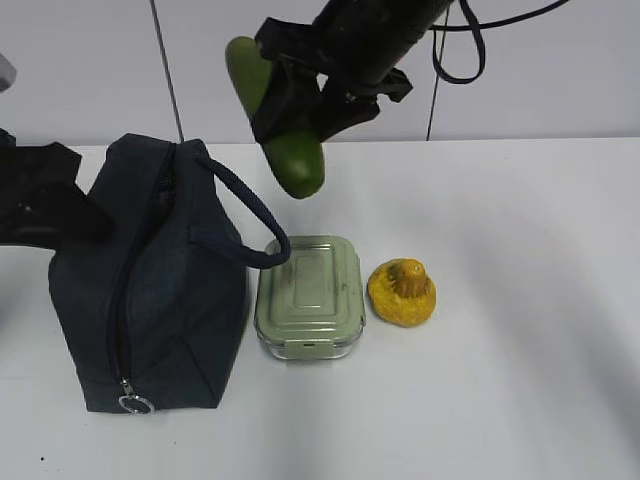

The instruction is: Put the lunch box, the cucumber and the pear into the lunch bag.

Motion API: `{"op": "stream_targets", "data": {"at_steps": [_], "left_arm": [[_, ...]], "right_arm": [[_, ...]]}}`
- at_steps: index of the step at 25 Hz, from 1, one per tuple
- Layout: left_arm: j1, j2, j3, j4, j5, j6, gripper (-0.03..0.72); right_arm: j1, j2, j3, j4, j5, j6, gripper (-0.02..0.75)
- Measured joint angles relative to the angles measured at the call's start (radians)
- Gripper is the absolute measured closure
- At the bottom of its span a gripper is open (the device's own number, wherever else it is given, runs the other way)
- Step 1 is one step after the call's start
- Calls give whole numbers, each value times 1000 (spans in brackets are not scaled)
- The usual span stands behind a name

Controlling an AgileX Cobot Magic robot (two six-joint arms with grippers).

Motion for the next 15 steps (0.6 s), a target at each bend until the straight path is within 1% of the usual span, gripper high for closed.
{"op": "stream_targets", "data": {"at_steps": [2,5,6,8,10,15], "left_arm": [[0,9,-1,4,1,0,530],[0,9,-1,4,1,0,656],[0,9,-1,4,0,0,671],[0,9,-1,-2,-4,0,683],[0,9,-1,-31,-8,0,685],[0,9,-1,-147,-51,1,685]], "right_arm": [[1,0,0,62,-31,-5,350],[1,10,0,173,-71,-30,350],[3,16,0,213,-79,-36,350],[8,29,0,281,-80,-51,350],[25,45,0,323,-84,-58,350],[95,73,0,358,-85,-65,350]]}}
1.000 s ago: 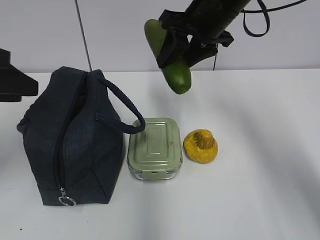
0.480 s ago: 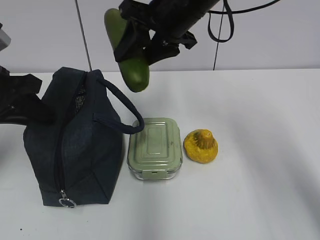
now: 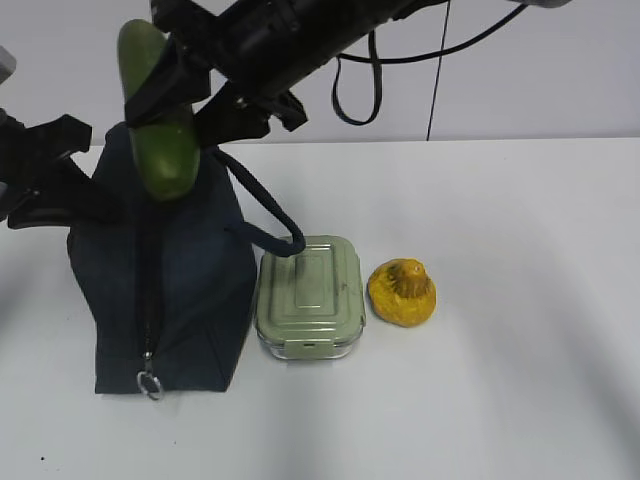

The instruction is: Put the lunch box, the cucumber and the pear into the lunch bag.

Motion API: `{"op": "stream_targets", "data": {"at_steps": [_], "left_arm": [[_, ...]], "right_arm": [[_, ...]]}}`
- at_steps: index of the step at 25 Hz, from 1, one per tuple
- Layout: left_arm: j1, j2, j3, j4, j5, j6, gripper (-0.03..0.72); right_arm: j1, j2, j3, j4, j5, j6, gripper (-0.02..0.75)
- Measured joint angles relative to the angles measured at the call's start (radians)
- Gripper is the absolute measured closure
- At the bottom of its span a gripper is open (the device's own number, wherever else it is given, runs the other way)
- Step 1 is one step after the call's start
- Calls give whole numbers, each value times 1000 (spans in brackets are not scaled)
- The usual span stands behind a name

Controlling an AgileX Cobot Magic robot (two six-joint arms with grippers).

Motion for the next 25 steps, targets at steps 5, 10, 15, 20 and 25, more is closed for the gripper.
{"op": "stream_targets", "data": {"at_steps": [5,10,15,20,25], "left_arm": [[0,0,0,-22,-46,0,685],[0,0,0,-27,-47,0,685],[0,0,0,-29,-48,0,685],[0,0,0,-34,-48,0,685],[0,0,0,-34,-45,0,685]], "right_arm": [[22,33,0,2,-48,-2,350],[22,98,0,-4,-76,4,351],[22,153,0,-38,-82,12,349],[22,153,0,-102,-109,-4,263],[22,153,-36,-107,-96,-26,161]]}}
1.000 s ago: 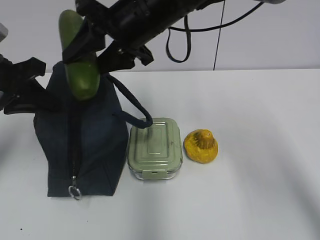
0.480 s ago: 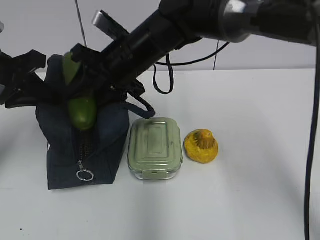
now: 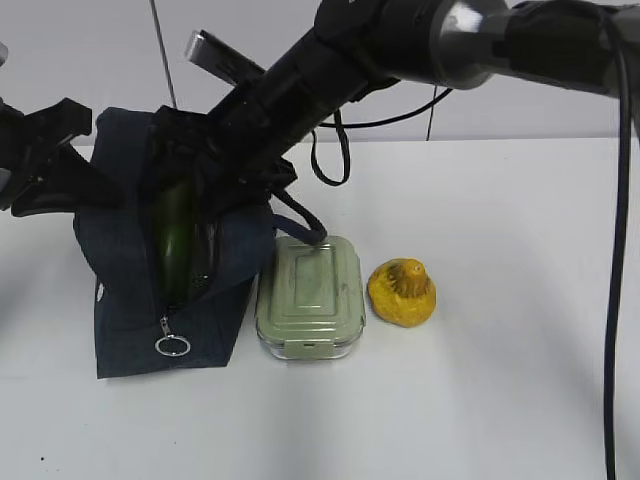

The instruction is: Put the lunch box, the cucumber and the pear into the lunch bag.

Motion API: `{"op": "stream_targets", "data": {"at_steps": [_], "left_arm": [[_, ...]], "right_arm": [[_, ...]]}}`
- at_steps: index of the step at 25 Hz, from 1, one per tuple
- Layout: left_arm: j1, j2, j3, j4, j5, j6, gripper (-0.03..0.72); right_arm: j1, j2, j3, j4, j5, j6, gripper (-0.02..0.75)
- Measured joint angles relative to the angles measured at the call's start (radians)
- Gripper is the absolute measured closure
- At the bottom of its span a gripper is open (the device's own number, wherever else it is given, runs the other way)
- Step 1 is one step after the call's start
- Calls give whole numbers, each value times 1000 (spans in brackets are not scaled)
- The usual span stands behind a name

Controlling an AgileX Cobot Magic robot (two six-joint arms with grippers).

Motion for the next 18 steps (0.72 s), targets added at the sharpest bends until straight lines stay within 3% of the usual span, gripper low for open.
{"op": "stream_targets", "data": {"at_steps": [4,7,12,16,18], "left_arm": [[0,0,0,1,2,0,685],[0,0,0,3,6,0,685],[-14,6,0,4,15,33,685],[-64,6,0,3,14,66,685],[-88,6,0,3,18,76,685]], "right_arm": [[0,0,-80,-33,56,-2,155],[0,0,-172,-129,129,20,153],[0,0,-326,-459,218,137,160],[-4,0,-346,-760,227,237,232],[-14,0,-325,-822,233,252,270]]}}
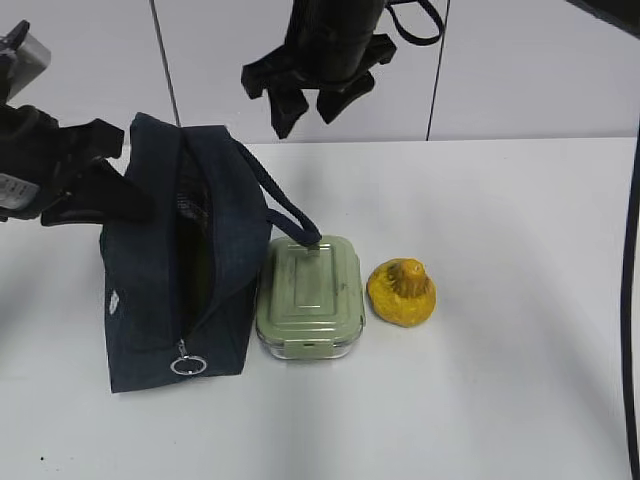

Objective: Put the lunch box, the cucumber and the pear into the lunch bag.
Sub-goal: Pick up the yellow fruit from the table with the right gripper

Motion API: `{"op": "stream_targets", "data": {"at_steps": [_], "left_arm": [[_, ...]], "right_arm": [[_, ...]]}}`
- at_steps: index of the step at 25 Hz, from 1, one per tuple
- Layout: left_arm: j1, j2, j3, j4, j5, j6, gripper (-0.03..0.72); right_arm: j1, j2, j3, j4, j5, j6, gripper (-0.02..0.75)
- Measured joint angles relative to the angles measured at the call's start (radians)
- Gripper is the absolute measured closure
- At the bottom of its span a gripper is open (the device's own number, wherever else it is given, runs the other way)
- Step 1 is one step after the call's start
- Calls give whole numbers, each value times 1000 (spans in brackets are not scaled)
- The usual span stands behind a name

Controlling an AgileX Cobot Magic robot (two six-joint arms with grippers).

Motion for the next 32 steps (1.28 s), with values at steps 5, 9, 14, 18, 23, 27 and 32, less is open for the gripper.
{"op": "stream_targets", "data": {"at_steps": [5,9,14,18,23,27,32], "left_arm": [[-21,0,0,0,46,18,685],[-21,0,0,0,66,39,685],[-21,0,0,2,68,41,685],[-21,0,0,2,67,41,685],[-21,0,0,2,67,43,686],[-21,0,0,2,67,43,686],[-21,0,0,2,67,43,686]], "right_arm": [[-26,-74,162,-96,0,6,303],[-32,-176,343,-128,0,10,308],[-32,-269,506,-128,0,19,309],[-32,-283,600,-126,-2,27,309],[-32,-283,687,-111,-8,27,309],[-32,-283,700,-80,-23,27,309],[-32,-232,700,-76,-61,27,309]]}}
